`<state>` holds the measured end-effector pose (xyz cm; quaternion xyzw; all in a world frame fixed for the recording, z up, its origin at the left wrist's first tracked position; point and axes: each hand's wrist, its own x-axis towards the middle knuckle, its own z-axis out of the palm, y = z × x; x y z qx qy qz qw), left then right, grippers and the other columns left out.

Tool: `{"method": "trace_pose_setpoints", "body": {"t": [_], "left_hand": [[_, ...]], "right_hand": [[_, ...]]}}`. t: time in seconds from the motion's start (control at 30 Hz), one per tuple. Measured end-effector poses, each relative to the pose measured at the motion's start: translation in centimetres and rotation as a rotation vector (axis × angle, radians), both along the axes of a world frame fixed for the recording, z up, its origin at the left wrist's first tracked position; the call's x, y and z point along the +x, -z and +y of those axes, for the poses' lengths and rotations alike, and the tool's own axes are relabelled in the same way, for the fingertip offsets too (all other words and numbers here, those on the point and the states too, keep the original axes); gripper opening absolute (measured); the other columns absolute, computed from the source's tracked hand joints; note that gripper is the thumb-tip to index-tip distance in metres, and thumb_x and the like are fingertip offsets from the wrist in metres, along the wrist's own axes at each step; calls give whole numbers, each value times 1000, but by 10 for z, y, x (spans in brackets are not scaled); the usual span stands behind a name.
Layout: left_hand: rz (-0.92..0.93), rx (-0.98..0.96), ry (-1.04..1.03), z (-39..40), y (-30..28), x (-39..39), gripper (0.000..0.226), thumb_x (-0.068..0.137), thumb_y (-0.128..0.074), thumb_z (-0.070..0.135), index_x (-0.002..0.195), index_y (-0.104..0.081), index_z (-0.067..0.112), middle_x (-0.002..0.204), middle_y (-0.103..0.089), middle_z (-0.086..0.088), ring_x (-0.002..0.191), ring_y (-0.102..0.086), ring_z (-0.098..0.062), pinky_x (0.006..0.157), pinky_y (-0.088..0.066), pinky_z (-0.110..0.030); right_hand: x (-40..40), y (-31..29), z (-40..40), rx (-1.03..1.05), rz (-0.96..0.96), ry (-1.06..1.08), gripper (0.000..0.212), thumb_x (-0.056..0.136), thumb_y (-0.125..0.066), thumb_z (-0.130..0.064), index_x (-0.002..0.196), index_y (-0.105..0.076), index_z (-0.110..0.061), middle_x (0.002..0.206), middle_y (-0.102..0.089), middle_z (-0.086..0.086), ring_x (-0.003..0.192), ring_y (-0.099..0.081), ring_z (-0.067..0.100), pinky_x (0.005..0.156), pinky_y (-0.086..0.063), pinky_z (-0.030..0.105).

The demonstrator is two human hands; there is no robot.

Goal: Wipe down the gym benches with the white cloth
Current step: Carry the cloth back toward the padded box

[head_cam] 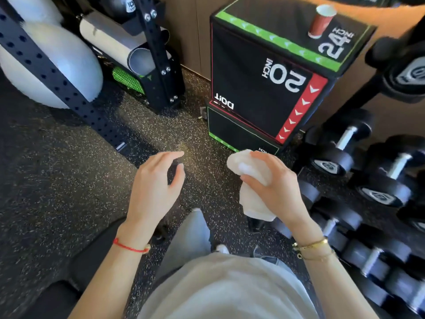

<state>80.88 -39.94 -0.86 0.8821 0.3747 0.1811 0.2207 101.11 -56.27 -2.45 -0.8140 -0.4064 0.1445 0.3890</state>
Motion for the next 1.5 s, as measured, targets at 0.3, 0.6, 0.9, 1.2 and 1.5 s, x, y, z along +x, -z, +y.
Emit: {"method": "trace_pose_setpoints", "body": {"t": [0.3, 0.6, 0.9, 1.2, 1.5], "left_hand": [[-52, 7, 57, 169, 7, 72, 29, 97, -53, 23, 123, -64, 15, 122, -66, 3, 112, -62, -15, 100, -51, -38], [-6, 47, 177, 349, -11, 151, 31, 97, -52, 23, 125, -64, 15, 123, -66, 0, 115, -61, -19, 101, -50, -41], [-11, 3, 286, 452, -10, 250, 31, 97, -52, 24, 125, -63, 17, 125, -65, 2, 118, -59, -17, 104, -47, -43], [-13, 11, 368, 529, -1, 387, 30, 98, -53, 22, 125, -65, 15, 125, -66, 1, 118, -59, -16, 105, -47, -35], [-46, -8, 456, 576, 7, 519, 27, 96, -55, 18, 121, -66, 15, 120, -67, 2, 115, -59, -16, 102, -47, -38]], "right_hand": [[54, 19, 148, -15, 18, 96, 48, 81, -81, -26, 125, -64, -19, 119, -62, -12, 103, -47, -9, 89, -25, -7], [113, 12, 312, 41, 3, 238, 50, 80, -81, -29, 126, -63, -21, 126, -61, -11, 112, -54, 6, 92, -27, -3], [189, 11, 395, -8, 9, 345, 51, 80, -79, -34, 127, -62, -23, 132, -61, -8, 120, -55, 13, 99, -35, 16], [320, 21, 466, -20, -33, 473, 50, 80, -79, -34, 126, -62, -23, 126, -64, -5, 115, -56, 17, 91, -31, 11], [459, 29, 532, -4, -32, 550, 51, 82, -80, -28, 128, -62, -17, 134, -60, 0, 122, -54, 22, 106, -38, 29]]}}
